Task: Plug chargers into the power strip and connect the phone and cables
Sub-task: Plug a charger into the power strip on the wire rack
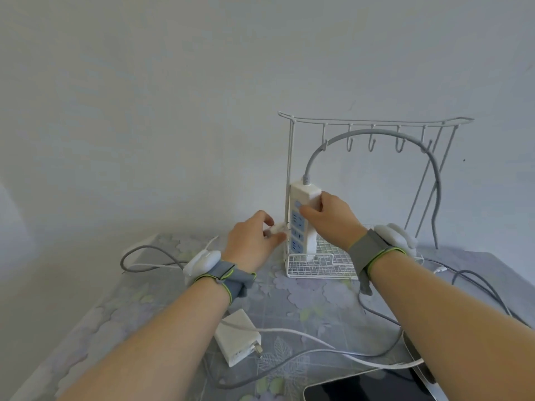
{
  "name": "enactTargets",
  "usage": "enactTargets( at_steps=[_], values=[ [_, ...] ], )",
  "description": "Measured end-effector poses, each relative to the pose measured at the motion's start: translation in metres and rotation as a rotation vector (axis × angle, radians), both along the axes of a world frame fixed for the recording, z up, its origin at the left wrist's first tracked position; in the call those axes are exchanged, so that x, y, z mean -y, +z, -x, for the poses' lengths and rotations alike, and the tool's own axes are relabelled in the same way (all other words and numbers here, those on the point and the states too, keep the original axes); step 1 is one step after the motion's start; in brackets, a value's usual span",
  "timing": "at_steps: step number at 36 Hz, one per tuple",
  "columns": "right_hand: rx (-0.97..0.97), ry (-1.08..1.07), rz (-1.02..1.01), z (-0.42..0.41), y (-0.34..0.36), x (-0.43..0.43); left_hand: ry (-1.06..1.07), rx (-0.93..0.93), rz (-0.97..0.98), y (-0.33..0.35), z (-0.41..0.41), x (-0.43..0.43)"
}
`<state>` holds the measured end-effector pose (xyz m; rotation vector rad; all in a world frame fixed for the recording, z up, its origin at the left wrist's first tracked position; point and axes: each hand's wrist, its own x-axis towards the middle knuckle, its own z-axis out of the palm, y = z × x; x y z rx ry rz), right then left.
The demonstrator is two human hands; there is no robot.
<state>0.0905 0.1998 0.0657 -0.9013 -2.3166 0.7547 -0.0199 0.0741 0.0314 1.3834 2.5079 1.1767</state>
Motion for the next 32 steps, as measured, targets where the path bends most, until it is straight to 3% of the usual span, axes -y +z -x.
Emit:
enactTargets(
  at_steps=[4,11,23,32],
  values=[
    [-0.042,0.05,0.085,-0.005,0.001,-0.006,-0.033,0.103,-0.023,0.0,0.001,-0.005],
    [-0.047,0.073,0.131,-0.008,0.004,-0.005,-0.017,0.091,-0.048,0.0,-0.002,-0.004],
    [-0.039,0.116,0.159,-0.012,0.007,-0.005,0.027,-0.213,-0.161,0.0,-0.008,-0.003],
    [-0.015,0.101,0.144,-0.011,0.008,-0.005,0.038,-0.263,-0.154,0.007,-0.013,-0.005]
  ],
)
